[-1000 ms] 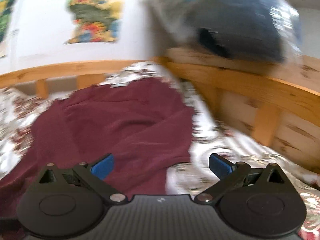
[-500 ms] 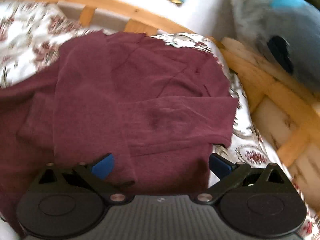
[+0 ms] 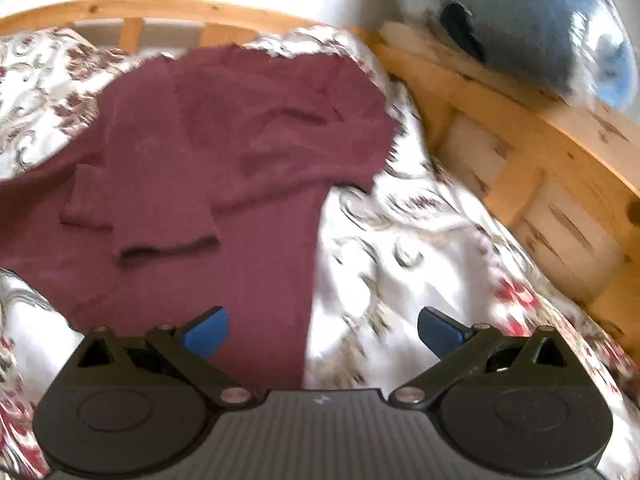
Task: Fold small clothes
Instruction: 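Grasp the shirt hem with the left gripper while the right gripper grasps the hem too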
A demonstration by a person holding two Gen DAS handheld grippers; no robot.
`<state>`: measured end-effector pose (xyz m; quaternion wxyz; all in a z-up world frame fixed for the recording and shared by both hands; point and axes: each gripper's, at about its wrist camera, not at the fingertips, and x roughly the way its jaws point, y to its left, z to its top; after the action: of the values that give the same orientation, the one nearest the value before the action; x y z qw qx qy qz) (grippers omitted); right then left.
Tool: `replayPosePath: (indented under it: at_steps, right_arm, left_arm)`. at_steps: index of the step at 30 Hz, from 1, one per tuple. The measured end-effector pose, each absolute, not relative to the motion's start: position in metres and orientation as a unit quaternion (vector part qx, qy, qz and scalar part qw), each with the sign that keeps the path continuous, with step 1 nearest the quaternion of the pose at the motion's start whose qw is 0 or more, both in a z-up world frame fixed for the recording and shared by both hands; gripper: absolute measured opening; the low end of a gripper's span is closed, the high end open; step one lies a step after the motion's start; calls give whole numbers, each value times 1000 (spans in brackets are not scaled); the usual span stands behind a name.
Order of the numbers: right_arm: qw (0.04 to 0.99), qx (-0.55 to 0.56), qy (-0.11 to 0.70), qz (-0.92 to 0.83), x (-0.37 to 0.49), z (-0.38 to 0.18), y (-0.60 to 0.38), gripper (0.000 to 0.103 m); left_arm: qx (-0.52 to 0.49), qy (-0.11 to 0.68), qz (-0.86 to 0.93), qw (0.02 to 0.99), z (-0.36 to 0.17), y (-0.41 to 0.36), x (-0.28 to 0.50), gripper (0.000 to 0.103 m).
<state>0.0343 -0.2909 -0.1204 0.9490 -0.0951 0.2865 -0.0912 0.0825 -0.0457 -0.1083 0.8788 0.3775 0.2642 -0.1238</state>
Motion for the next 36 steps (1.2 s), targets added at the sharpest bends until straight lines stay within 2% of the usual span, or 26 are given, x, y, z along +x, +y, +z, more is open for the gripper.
replayPosePath:
  at_steps: [4,6,7,11,14,18,23,29,31,33,34,36]
  right_arm:
    - [958,-98,263,-58,28,-107,-299,103]
    - [955,-125,269,-17,25,-107,-297,103]
    - [952,-134,277,5,25,-108,-295,103]
    - [938,-165,300,46,25,-112,-280,103]
    - [922,-200,322,78,23,-117,-264,103]
    - [895,-273,339,94,16,-123,-247,103]
    - [877,-315,363,-8,32,-144,-246,103]
    - [881,-337,332,-30,30,-150,-237,103]
    - [883,-341,320,-22,28,-150,-234,95]
    - [887,-341,312,-4,25,-149,-229,73]
    - [886,-346,309,2,25,-150,-226,68]
    - [882,-359,305,11,23,-152,-221,48]
  left_arm:
    - [392,250,-116,878,-110,-53,90,86]
    - [396,241,-124,877,-107,-56,88,61]
    - [391,240,-131,879,-105,-56,86,44]
    - [375,248,-147,881,-101,-57,83,25]
    - [381,252,-149,877,-104,-58,84,16]
    - [351,266,-142,887,-98,-54,95,12]
    - [306,286,-133,898,-89,-52,111,11]
    - [317,287,-131,894,-93,-51,108,13]
    - [326,290,-130,890,-97,-50,105,14]
    - [332,296,-126,887,-102,-49,104,14]
    - [333,299,-122,886,-104,-48,103,14]
    - [331,297,-118,888,-105,-47,102,13]
